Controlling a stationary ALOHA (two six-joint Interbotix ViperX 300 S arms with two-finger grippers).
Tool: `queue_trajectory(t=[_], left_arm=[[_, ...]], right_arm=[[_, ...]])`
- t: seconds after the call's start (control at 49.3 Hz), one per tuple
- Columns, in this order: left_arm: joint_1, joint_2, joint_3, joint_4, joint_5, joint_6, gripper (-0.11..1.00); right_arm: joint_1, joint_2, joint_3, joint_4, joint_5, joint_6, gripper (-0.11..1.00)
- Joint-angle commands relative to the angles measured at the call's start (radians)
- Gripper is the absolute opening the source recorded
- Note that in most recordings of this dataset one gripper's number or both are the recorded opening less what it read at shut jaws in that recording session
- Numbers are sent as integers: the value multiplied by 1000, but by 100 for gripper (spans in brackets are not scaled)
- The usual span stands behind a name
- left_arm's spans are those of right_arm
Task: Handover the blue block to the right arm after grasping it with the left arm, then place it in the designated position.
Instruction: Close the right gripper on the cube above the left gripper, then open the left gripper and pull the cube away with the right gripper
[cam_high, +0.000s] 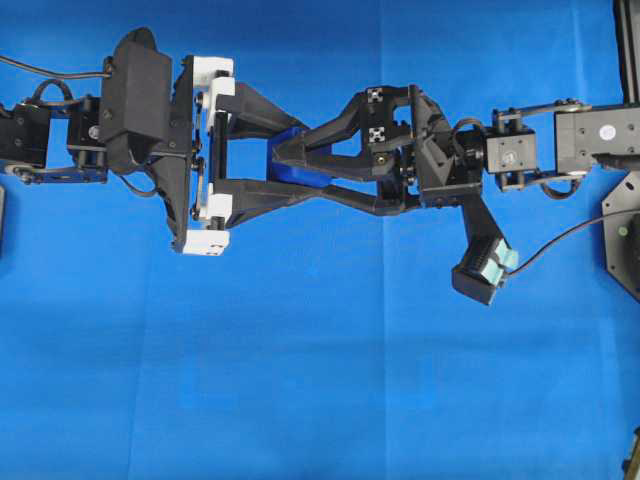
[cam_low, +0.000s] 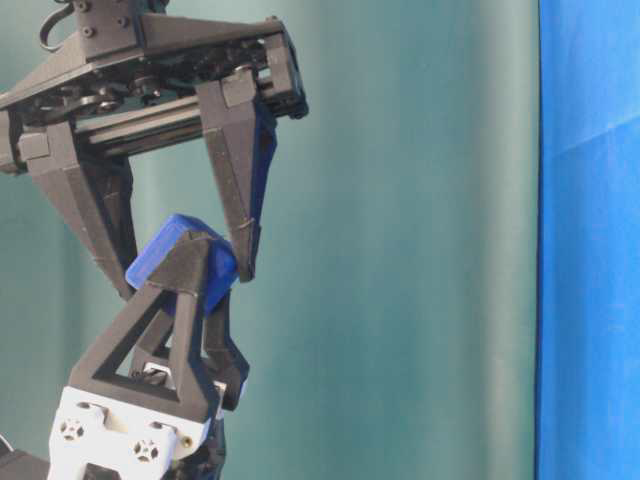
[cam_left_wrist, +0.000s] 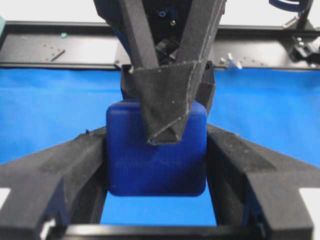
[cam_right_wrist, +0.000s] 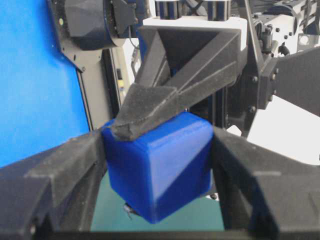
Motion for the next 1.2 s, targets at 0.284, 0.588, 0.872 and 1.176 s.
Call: queue_trajectory(t=[0.284, 0.588, 0.872, 1.176], left_arm=[[-8, -17, -18, -2, -12, 0, 48], [-18, -17, -17, -2, -34, -2, 70], [-18, -21, -12, -2, -52, -2, 93], [-18, -25, -8, -2, -44, -2, 93]], right_arm=[[-3, -8, -28, 3, -3, 5, 55], [-3, -8, -28, 3, -3, 3, 54], [0, -8, -26, 3, -3, 3, 55], [5, -44, 2, 3, -3, 5, 55]])
